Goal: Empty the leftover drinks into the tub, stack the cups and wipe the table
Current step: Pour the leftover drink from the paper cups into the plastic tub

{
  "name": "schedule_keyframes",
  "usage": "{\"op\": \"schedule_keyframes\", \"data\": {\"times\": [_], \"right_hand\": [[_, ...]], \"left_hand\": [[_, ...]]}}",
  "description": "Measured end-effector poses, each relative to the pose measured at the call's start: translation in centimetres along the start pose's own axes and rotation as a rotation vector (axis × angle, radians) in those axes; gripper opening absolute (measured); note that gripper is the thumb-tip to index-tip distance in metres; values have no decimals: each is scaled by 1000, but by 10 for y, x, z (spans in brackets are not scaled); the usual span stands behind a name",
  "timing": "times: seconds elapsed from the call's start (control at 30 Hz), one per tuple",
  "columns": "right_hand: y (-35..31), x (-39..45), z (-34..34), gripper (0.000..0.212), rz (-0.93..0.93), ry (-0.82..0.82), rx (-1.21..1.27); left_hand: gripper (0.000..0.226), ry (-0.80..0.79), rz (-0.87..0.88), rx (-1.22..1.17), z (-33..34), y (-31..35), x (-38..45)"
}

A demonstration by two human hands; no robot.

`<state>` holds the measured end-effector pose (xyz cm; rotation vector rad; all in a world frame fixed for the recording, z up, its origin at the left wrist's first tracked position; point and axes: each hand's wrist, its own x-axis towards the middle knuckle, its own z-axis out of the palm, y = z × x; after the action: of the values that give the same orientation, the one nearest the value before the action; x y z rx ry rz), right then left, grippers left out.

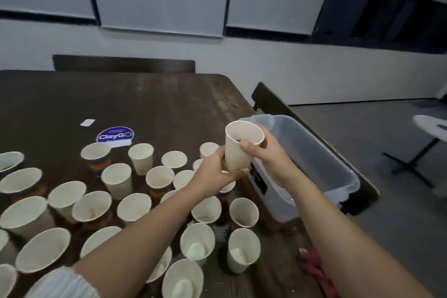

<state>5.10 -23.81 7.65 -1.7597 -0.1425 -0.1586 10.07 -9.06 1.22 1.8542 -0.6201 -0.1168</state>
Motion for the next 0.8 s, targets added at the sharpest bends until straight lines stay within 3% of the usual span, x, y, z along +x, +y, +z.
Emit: {"op": "schedule_keyframes", "data": {"times": [0.13,0.4,0.47,0.53,0.6,0.67,0.8], "right_hand": [[10,-7,-44,62,-55,113,11],[23,-5,-96,47,-61,255,-17],[30,-2,-105,43,-43,258,-44],[36,0,-115,40,-24,265,-64],[41,2,-125,43,-11,262,-109],[43,3,-134,46,3,245,-172],[50,7,-152,57,50,209,-291]], "left_hand": [[60,-109,32,-47,48,15,26],[59,-233,57,-56,98,33,57],[62,-240,110,33,103,29,63],[75,-209,179,322,106,18,70],[78,-160,65,575,104,6,72],[65,-108,-40,605,103,-5,72],[54,-74,-42,567,103,-8,69]]}}
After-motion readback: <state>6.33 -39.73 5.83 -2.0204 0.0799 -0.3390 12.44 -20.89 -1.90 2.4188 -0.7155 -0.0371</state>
